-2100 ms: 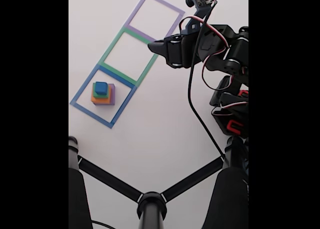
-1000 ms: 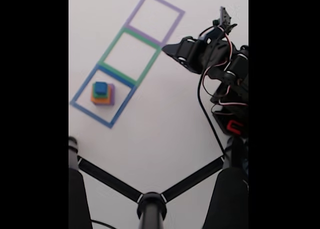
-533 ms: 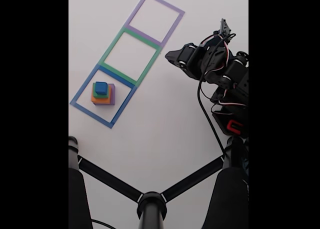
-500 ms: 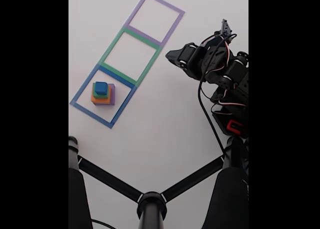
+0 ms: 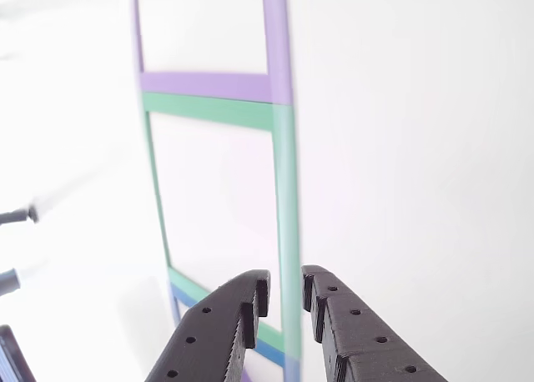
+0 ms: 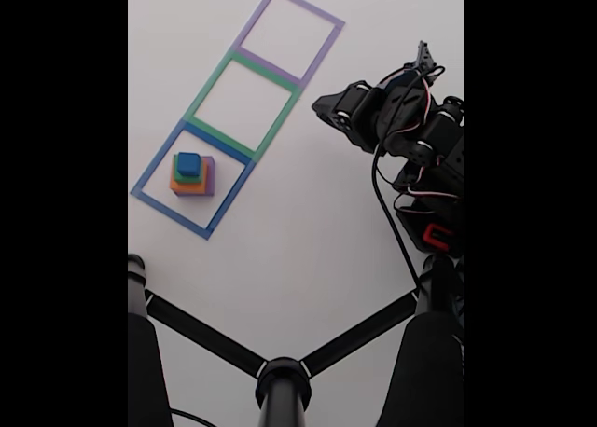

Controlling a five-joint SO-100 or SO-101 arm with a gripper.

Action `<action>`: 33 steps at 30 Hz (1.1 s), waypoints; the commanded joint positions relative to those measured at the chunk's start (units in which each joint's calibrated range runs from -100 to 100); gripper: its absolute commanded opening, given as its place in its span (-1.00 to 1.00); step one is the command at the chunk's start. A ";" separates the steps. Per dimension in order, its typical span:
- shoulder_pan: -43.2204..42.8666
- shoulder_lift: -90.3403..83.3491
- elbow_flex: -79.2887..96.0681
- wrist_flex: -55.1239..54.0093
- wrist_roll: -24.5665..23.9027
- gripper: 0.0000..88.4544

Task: Tower of hanoi

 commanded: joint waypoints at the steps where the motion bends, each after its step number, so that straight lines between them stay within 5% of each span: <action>1: 0.47 -0.60 0.60 0.39 -0.79 -1.00; 33: 1.08 -0.68 0.78 0.07 -0.79 -0.90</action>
